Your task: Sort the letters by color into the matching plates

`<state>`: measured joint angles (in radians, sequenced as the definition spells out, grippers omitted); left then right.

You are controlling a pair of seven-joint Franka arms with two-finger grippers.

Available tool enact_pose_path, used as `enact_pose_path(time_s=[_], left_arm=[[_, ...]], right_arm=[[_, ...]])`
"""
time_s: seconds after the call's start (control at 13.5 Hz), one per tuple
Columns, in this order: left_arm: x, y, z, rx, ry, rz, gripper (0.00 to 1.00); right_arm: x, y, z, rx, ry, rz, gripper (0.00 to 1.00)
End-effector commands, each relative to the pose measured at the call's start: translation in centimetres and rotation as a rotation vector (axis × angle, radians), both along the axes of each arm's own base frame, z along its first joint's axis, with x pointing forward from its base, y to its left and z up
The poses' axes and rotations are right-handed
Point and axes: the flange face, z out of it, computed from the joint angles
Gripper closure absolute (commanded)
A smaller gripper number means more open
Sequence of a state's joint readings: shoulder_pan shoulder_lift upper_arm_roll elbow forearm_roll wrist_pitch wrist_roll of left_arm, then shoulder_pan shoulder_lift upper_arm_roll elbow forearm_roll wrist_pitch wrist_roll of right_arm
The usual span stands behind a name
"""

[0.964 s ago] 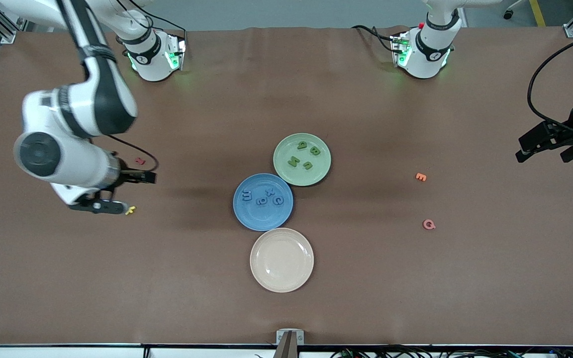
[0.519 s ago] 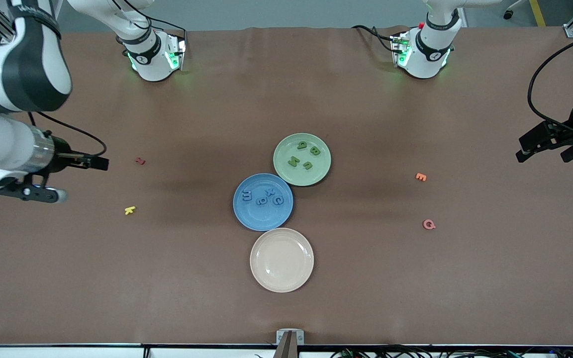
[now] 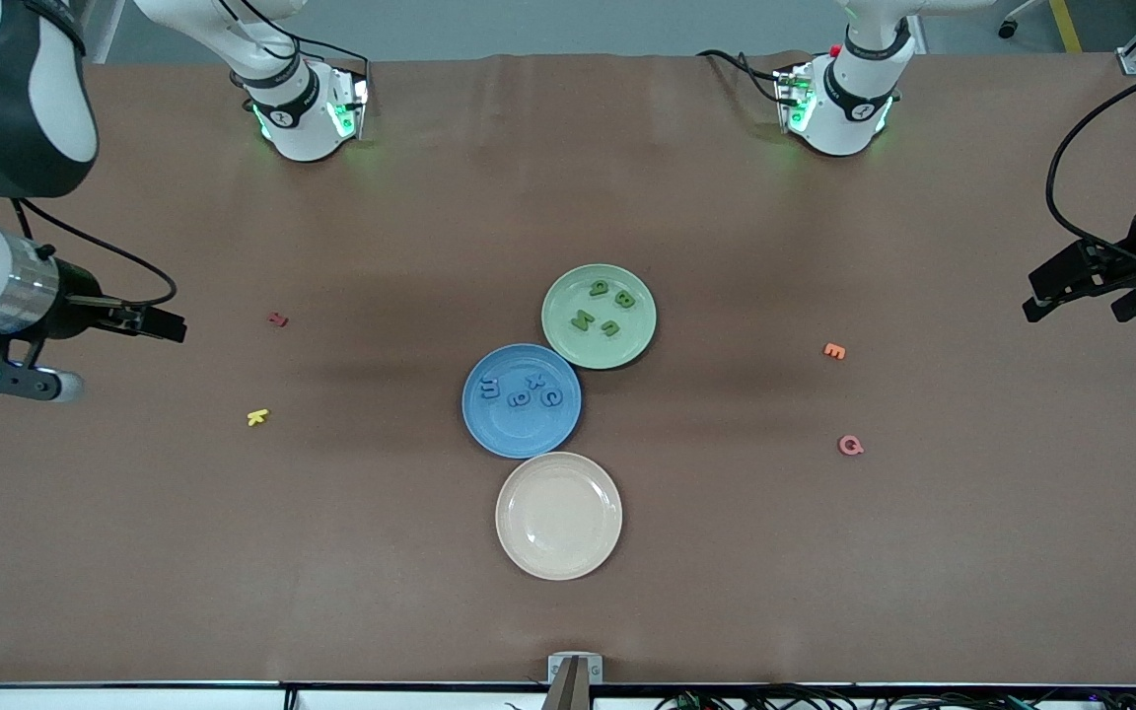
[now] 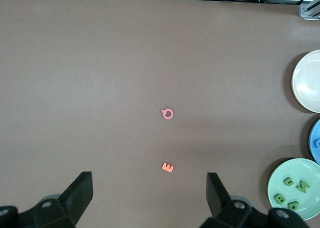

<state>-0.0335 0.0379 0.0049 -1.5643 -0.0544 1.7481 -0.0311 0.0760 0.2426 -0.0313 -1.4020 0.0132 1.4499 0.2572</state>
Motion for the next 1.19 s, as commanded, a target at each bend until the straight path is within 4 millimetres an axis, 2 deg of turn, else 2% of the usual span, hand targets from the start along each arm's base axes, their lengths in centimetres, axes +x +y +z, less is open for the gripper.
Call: enact_pose_path(time_s=[0.0, 0.44, 0.52, 0.82, 1.11], left_arm=[[-0.4, 0.1, 0.7, 0.019, 0.001, -0.005, 0.0], [-0.4, 0.1, 0.7, 0.019, 0.001, -0.005, 0.0], [-0.4, 0.1, 0.7, 0.019, 0.001, -0.005, 0.0], [-0.4, 0.1, 0.7, 0.019, 0.001, -0.005, 0.0], [-0.4, 0.1, 0.7, 0.019, 0.001, -0.005, 0.0]], right_arm=[[-1.0, -0.8, 2.4, 0.026, 0.021, -0.01, 0.0], [-4.5, -2.3, 5.8, 0.038, -0.014, 0.022, 0.0], [-4.9, -3.2, 6.1, 0.039, -0.017, 0.01, 0.0], [-6.9, -4.2, 7.7, 0.041, -0.057, -0.009, 0.0], [-8.4, -4.4, 9.5, 0.042, -0.088, -0.011, 0.0]])
